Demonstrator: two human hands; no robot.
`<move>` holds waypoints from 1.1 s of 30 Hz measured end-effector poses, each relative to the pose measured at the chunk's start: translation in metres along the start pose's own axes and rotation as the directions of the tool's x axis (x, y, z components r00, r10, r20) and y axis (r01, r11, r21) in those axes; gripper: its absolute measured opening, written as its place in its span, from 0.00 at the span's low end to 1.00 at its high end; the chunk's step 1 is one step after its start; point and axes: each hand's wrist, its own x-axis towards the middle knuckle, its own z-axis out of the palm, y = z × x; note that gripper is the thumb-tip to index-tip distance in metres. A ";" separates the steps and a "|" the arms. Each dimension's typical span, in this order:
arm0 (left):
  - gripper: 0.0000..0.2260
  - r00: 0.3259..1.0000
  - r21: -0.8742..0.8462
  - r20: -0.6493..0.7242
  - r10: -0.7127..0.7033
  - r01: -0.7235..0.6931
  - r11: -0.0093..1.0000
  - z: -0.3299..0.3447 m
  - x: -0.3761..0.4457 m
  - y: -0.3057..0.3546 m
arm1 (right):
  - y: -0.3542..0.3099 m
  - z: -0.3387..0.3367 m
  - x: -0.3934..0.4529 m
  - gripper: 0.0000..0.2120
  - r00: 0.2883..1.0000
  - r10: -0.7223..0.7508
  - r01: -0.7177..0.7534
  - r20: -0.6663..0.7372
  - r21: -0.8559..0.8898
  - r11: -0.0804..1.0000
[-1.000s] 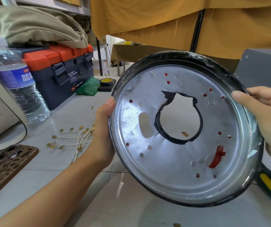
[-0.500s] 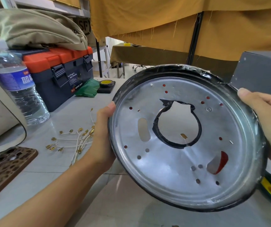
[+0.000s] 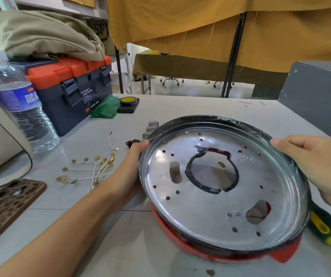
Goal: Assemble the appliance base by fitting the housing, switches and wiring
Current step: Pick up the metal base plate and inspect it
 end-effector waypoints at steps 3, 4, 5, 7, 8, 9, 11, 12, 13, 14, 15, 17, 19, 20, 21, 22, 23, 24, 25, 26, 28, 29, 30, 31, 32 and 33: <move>0.25 0.998 0.060 0.027 -0.050 0.048 0.997 -0.006 -0.001 0.002 | 0.001 0.001 -0.002 0.11 0.999 0.021 -0.019 0.028 -0.050 0.999; 0.24 0.996 0.082 0.033 -0.079 0.077 0.994 -0.007 -0.001 0.002 | 0.002 0.001 -0.002 0.11 0.999 0.029 -0.026 0.038 -0.062 0.998; 0.21 0.993 0.097 0.036 -0.110 0.106 0.990 -0.009 -0.001 0.002 | 0.002 0.001 -0.003 0.11 0.998 0.036 -0.032 0.049 -0.074 0.997; 0.19 0.987 0.148 0.029 -0.156 0.151 0.977 -0.011 -0.002 0.001 | 0.002 0.000 -0.003 0.11 0.996 0.046 -0.038 0.074 -0.103 0.994; 0.20 0.986 0.188 0.003 -0.166 0.163 0.969 -0.013 -0.001 0.001 | 0.003 0.000 -0.003 0.11 0.995 0.053 -0.043 0.082 -0.117 0.992; 0.21 0.987 0.254 -0.040 -0.153 0.158 0.954 -0.016 0.000 0.000 | 0.003 -0.001 -0.003 0.11 0.994 0.058 -0.046 0.089 -0.130 0.990; 0.20 0.989 0.423 -0.117 -0.089 0.131 0.896 -0.022 0.003 0.000 | 0.004 -0.002 -0.002 0.11 0.994 0.055 -0.039 0.098 -0.159 0.986; 0.18 0.990 0.494 -0.132 -0.045 0.105 0.863 -0.024 0.004 0.001 | 0.005 -0.002 -0.002 0.11 0.994 0.050 -0.032 0.099 -0.173 0.984; 0.15 0.991 0.538 -0.135 0.002 0.072 0.840 -0.026 0.005 0.002 | 0.006 -0.003 -0.002 0.10 0.994 0.048 -0.029 0.099 -0.180 0.983; 0.13 0.990 0.554 -0.136 0.043 0.040 0.831 -0.027 0.006 0.002 | 0.007 -0.003 -0.001 0.10 0.993 0.048 -0.029 0.103 -0.184 0.983; 0.12 0.988 0.555 -0.132 0.075 0.011 0.832 -0.028 0.006 0.003 | 0.007 -0.003 -0.001 0.10 0.993 0.051 -0.030 0.109 -0.186 0.982; 0.14 0.988 0.535 -0.111 0.109 -0.033 0.844 -0.029 0.005 0.005 | 0.010 -0.004 0.000 0.09 0.991 0.056 -0.033 0.120 -0.182 0.983; 0.16 0.989 0.537 -0.090 0.115 -0.049 0.842 -0.030 0.004 0.006 | 0.012 -0.006 0.001 0.08 0.991 0.056 -0.036 0.120 -0.166 0.986; 0.17 0.990 0.546 -0.081 0.118 -0.055 0.836 -0.031 0.004 0.006 | 0.013 -0.006 0.002 0.07 0.991 0.054 -0.033 0.119 -0.165 0.986; 0.18 0.989 0.552 -0.072 0.125 -0.065 0.831 -0.031 0.003 0.007 | 0.013 -0.007 0.002 0.07 0.991 0.053 -0.032 0.122 -0.170 0.985; 0.19 0.989 0.552 -0.066 0.131 -0.073 0.830 -0.031 0.002 0.008 | 0.013 -0.008 0.002 0.06 0.991 0.053 -0.031 0.126 -0.175 0.984; 0.20 0.988 0.550 -0.060 0.140 -0.084 0.831 -0.031 0.002 0.008 | 0.013 -0.008 0.002 0.06 0.990 0.056 -0.032 0.129 -0.179 0.983; 0.21 0.988 0.548 -0.055 0.144 -0.091 0.831 -0.031 0.001 0.009 | 0.013 -0.008 0.002 0.06 0.989 0.059 -0.034 0.132 -0.181 0.983; 0.21 0.988 0.549 -0.046 0.145 -0.097 0.830 -0.031 0.001 0.009 | 0.013 -0.008 0.003 0.06 0.989 0.061 -0.036 0.134 -0.184 0.982; 0.21 0.989 0.551 -0.039 0.143 -0.098 0.829 -0.030 0.000 0.009 | 0.014 -0.009 0.003 0.06 0.989 0.061 -0.035 0.136 -0.186 0.982; 0.20 0.989 0.559 -0.036 0.142 -0.098 0.824 -0.030 0.000 0.009 | 0.014 -0.009 0.004 0.06 0.989 0.062 -0.035 0.137 -0.194 0.980; 0.20 0.989 0.565 -0.039 0.143 -0.096 0.819 -0.030 0.000 0.009 | 0.014 -0.009 0.004 0.06 0.988 0.066 -0.038 0.138 -0.193 0.980; 0.20 0.989 0.571 -0.045 0.144 -0.093 0.815 -0.029 0.000 0.009 | 0.014 -0.010 0.003 0.06 0.988 0.069 -0.042 0.137 -0.191 0.981; 0.19 0.988 0.577 -0.048 0.147 -0.092 0.811 -0.030 0.000 0.009 | 0.014 -0.009 0.003 0.06 0.988 0.072 -0.045 0.137 -0.190 0.981; 0.19 0.988 0.583 -0.049 0.146 -0.091 0.808 -0.029 0.000 0.009 | 0.014 -0.009 0.002 0.06 0.988 0.075 -0.047 0.138 -0.193 0.980; 0.18 0.988 0.589 -0.048 0.144 -0.089 0.803 -0.030 0.001 0.009 | 0.014 -0.009 0.002 0.06 0.987 0.077 -0.049 0.138 -0.197 0.979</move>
